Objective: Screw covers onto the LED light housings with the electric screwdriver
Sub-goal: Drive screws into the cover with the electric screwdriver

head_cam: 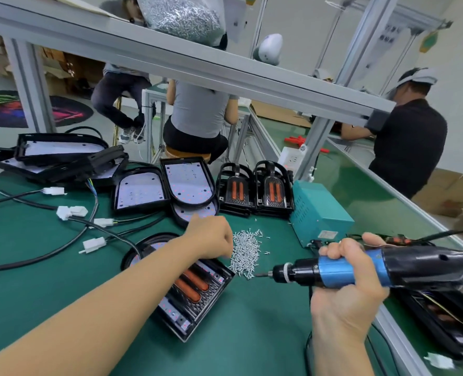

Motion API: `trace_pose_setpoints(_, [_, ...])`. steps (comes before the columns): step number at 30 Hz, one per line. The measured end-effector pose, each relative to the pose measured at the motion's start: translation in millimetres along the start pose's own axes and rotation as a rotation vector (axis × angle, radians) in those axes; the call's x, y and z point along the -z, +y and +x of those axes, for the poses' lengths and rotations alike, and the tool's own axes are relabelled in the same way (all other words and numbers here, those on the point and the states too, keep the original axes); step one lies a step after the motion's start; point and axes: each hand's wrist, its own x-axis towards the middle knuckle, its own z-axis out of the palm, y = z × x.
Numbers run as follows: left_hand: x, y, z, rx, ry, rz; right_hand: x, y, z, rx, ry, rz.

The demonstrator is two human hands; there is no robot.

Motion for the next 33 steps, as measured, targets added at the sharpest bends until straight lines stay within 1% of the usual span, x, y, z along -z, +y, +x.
trace_pose_setpoints(2, [-5,5,6,0.034,-0.108,0.063,1,-1,0,0.004,-0.008,-0.008])
trace_pose_setpoints(4, [-10,9,10,0.052,-0.148,0.132,1,-2,0,0.009,-0.011,-0.018])
trace_pose_setpoints(8, [-18,14,13,0.065,-0.119,0.251,2,-2,0,0.004,-0.015,-0.016])
trace_pose_setpoints(11, [-18,19,16,0.056,-0.143,0.294,1,-2,0,0.009,-0.015,-0.028])
trace_pose_setpoints(15, [-17,22,20,0.045,-0.187,0.293,-1,-3,-1,0.0,-0.022,-0.038])
trace_pose_setpoints(22, [-21,20,22,0.03,-0.191,0.303,-2,-5,-5,-0.027,-0.003,-0.044])
trace_pose_setpoints(28, [-23,22,22,0.034,-0.17,0.343,-1,-9,-4,-0.016,-0.021,-0.067])
trace_pose_setpoints(31, [-22,25,19,0.041,-0.204,0.368,-3,-12,-4,-0.011,-0.015,-0.071])
trace_pose_setpoints(33, [-21,28,17,0.048,-0.194,0.383,-4,-16,-5,-0.011,-0.005,-0.085])
